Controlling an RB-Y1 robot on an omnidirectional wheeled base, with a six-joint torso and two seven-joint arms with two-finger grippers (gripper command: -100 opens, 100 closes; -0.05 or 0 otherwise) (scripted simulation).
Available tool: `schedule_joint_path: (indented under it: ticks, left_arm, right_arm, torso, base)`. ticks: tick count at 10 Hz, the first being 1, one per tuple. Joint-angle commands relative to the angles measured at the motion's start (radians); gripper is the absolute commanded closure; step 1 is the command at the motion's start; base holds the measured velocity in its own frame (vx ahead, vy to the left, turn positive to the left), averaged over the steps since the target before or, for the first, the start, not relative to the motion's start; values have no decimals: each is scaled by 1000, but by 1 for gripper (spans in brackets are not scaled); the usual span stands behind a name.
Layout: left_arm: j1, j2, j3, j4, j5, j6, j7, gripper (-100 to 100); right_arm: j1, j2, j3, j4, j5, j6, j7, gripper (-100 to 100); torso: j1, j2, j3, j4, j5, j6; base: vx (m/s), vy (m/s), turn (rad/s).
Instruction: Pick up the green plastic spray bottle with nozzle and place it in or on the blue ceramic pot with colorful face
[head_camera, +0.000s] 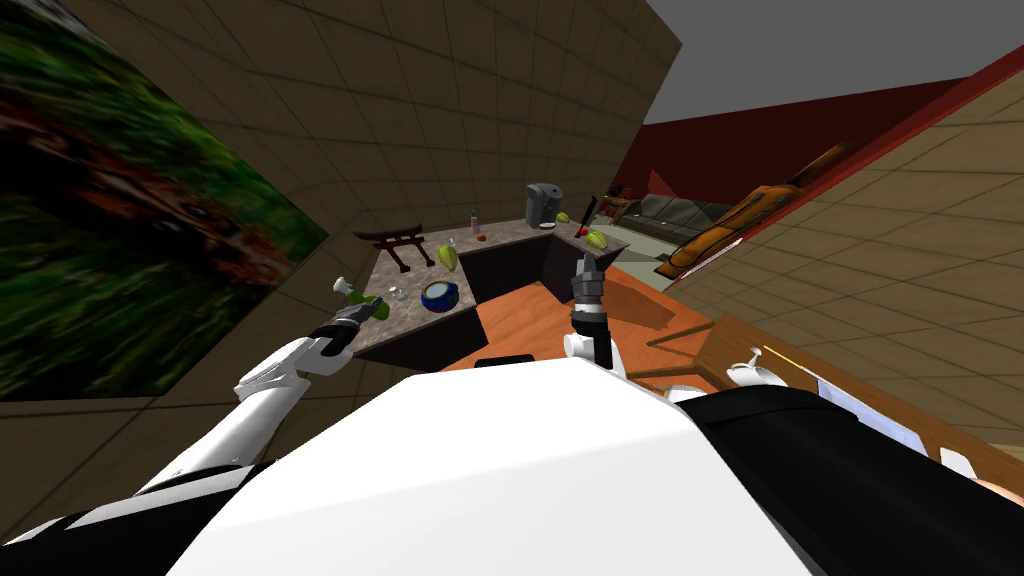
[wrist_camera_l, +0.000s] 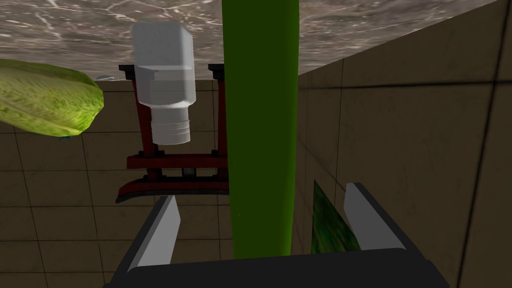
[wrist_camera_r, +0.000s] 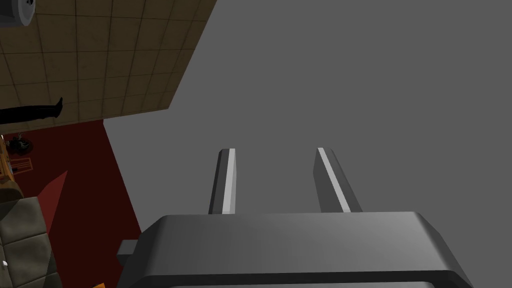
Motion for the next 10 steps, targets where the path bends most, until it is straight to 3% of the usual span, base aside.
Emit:
schedule_joint_path:
  ticks: [1, 2, 3, 5, 6, 8, 9, 10]
  left_arm:
    - [-50, 3, -10, 50, -14, 1, 18, -100]
    - [-58, 3, -10, 67, -14, 1, 18, -100]
    - [-91, 5, -33, 93, -48, 4, 47, -100]
    - [-134, 5, -33, 148, -48, 4, 47, -100]
    - [-175, 6, -56, 184, -81, 6, 76, -100]
    - [-210, 6, -56, 228, -81, 6, 76, -100]
    - [-248, 8, -80, 263, -115, 9, 105, -100]
    - [-271, 8, -80, 284, -115, 9, 105, -100]
  right_arm:
    - [0, 0, 0, 0, 0, 0, 0, 0]
    - [0, 0, 0, 0, 0, 0, 0, 0]
    - [0, 0, 0, 0, 0, 0, 0, 0]
    - [0, 0, 0, 0, 0, 0, 0, 0]
    - [0, 0, 0, 0, 0, 0, 0, 0]
    - [0, 0, 0, 0, 0, 0, 0, 0]
    - [0, 0, 0, 0, 0, 0, 0, 0]
    - [0, 0, 0, 0, 0, 0, 0, 0]
  torso:
    - [0, 0, 0, 0, 0, 0]
    - [1, 1, 1, 0, 0, -1]
    - [1, -2, -1, 0, 0, -1]
    - [1, 0, 0, 0, 0, -1]
    - [1, -2, -1, 0, 0, -1]
    - [1, 1, 1, 0, 0, -1]
    - [1, -1, 0, 0, 0, -2]
    - [-1, 0, 0, 0, 0, 0]
  base:
    - [-113, 6, -92]
    - [-43, 12, 17]
    - [-93, 5, -150]
    - [-70, 9, -39]
    - [-90, 6, -131]
    - [-88, 0, -50]
    - [-105, -19, -131]
    - [-106, -4, -95]
